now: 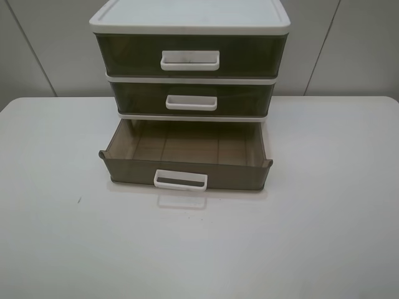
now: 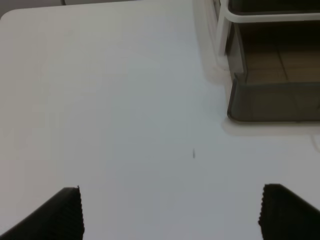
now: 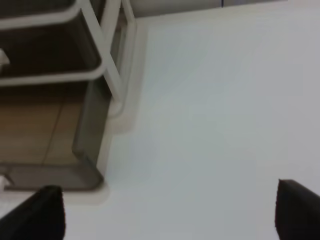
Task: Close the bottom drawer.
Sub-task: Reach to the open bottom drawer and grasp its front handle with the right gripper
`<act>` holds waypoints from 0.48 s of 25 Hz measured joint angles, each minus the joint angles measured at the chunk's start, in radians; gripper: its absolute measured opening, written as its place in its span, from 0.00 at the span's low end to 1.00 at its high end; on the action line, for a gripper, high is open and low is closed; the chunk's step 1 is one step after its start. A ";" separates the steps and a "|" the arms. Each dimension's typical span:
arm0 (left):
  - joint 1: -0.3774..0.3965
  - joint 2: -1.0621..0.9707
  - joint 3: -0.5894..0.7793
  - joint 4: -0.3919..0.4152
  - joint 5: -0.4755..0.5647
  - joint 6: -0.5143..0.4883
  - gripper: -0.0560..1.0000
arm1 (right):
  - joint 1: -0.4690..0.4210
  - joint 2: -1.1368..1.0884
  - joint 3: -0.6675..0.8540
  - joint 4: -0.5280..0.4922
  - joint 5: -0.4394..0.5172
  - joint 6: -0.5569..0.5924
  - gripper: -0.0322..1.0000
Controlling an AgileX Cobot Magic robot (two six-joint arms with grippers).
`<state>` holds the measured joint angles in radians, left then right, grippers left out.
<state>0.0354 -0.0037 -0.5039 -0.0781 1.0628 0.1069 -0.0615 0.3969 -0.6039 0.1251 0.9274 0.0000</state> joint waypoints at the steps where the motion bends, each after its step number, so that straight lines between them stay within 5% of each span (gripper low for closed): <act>1: 0.000 0.000 0.000 0.000 0.000 0.000 0.73 | 0.000 0.040 -0.016 0.004 -0.043 0.000 0.73; 6: 0.000 0.000 0.000 0.000 0.000 0.000 0.73 | 0.000 0.195 -0.044 0.003 -0.256 0.000 0.73; 12: 0.000 0.000 0.000 0.000 0.000 0.000 0.73 | 0.010 0.344 -0.044 0.030 -0.364 0.000 0.73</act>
<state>0.0354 -0.0037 -0.5039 -0.0781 1.0628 0.1069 -0.0513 0.7404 -0.6484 0.1553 0.5634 0.0000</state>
